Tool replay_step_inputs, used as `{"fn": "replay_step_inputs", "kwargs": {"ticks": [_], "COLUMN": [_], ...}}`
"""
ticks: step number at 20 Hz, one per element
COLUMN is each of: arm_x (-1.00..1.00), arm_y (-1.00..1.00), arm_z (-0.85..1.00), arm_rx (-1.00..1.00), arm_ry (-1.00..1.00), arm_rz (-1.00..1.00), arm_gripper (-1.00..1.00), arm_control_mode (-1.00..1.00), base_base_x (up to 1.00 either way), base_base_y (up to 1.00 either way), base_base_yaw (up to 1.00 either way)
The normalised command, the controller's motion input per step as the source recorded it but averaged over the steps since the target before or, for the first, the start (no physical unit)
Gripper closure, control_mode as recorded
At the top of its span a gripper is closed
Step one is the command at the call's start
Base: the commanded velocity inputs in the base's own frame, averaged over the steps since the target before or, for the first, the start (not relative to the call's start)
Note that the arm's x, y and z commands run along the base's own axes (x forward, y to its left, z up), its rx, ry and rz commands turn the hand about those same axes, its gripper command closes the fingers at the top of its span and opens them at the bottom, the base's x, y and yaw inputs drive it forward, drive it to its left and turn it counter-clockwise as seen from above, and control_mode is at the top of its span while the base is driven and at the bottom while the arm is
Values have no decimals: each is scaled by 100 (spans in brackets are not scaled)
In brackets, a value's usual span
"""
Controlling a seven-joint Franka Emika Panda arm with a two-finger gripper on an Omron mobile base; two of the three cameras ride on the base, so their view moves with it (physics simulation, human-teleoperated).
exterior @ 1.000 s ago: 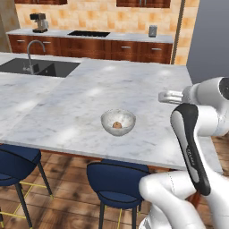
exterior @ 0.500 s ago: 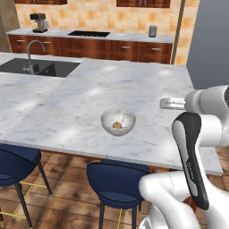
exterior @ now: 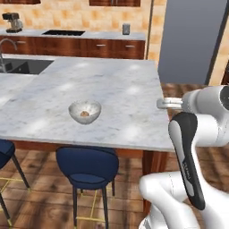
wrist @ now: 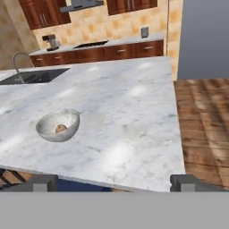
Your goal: Retrieve the peach and pear from the fridge and place them into the bowl on the dining table.
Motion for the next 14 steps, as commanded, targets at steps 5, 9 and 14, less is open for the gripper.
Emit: {"fn": "replay_step_inputs", "kwargs": {"ticks": [5,9,14], "arm_x": [0,0,0], "arm_y": [0,0,0], "arm_z": [0,0,0], "arm_rx": [0,0,0], "arm_ry": [0,0,0], "arm_rz": [0,0,0], "arm_gripper": [-100,-100,-100], "arm_control_mode": [100,100,100], "base_base_x": [-11,21,89], "base_base_y": [-73,-70,-55], "base_base_yaw": [-37,-30,-23]}}
